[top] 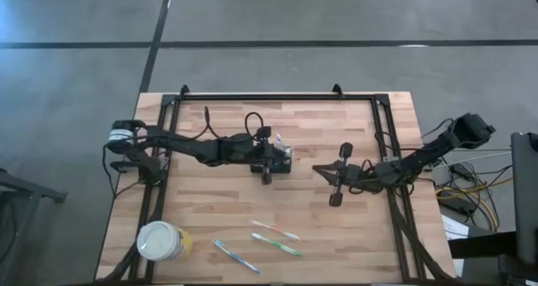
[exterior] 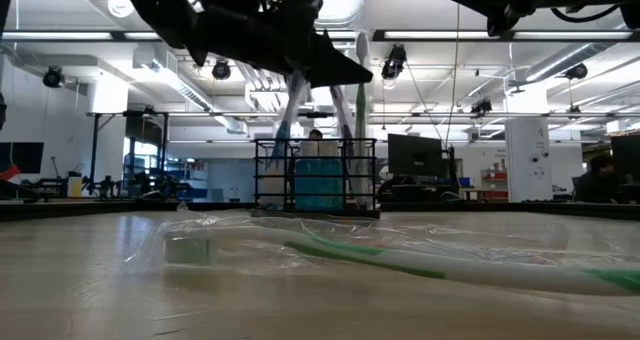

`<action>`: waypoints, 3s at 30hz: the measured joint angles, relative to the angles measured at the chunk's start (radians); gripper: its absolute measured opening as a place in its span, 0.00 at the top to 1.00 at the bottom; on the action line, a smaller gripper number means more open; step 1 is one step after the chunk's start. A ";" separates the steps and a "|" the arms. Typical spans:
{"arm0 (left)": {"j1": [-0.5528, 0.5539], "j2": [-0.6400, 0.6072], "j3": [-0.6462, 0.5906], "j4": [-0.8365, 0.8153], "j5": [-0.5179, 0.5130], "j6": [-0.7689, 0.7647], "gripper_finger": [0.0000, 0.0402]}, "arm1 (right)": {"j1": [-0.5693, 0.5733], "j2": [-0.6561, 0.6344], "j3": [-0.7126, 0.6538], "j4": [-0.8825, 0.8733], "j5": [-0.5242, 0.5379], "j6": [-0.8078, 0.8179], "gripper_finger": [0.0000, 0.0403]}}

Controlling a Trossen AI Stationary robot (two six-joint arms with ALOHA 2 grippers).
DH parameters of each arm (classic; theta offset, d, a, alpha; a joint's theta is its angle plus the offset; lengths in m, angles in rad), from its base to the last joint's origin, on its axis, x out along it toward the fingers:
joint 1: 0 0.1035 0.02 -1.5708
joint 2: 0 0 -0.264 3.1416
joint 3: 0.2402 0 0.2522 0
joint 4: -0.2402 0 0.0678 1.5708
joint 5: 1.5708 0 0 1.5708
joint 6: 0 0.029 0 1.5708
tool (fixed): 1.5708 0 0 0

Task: Pick & Place toothbrushing station
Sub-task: Put the green toothbrush into the black wire organizer, then put the orange toothbrush into the black wire organizer

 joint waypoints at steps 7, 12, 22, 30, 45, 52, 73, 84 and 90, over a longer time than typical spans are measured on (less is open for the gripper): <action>0.005 0.019 0.003 0.007 0.001 -0.004 0.95 | 0.000 0.000 -0.002 -0.002 -0.003 0.000 0.97; 0.005 0.012 0.002 -0.004 0.010 -0.031 0.88 | 0.000 0.000 -0.002 -0.006 -0.004 0.000 0.97; 0.006 -0.032 0.003 -0.064 0.064 -0.041 0.55 | 0.000 0.000 -0.002 -0.007 -0.004 0.000 0.97; 0.006 -0.040 0.033 -0.075 0.070 -0.041 0.39 | 0.000 0.001 -0.002 -0.015 -0.004 0.000 0.97; 0.002 -0.398 0.034 -0.284 0.071 0.073 0.37 | 0.000 0.001 -0.002 -0.024 -0.004 0.007 0.97; 0.002 -0.773 -0.011 -0.712 0.051 0.066 0.56 | 0.000 0.001 -0.007 -0.024 -0.004 0.030 0.97; 0.002 -1.611 -0.790 -0.548 0.042 -0.136 0.99 | 0.000 0.000 -0.010 -0.048 -0.073 0.061 0.97; 0.002 -1.625 -0.866 -0.572 0.010 -0.098 0.99 | -0.001 0.000 -0.013 -0.065 -0.078 0.092 0.97; 0.003 -1.625 -0.867 -0.575 0.010 -0.096 0.99 | 0.001 0.000 -0.060 0.038 -0.181 0.081 0.97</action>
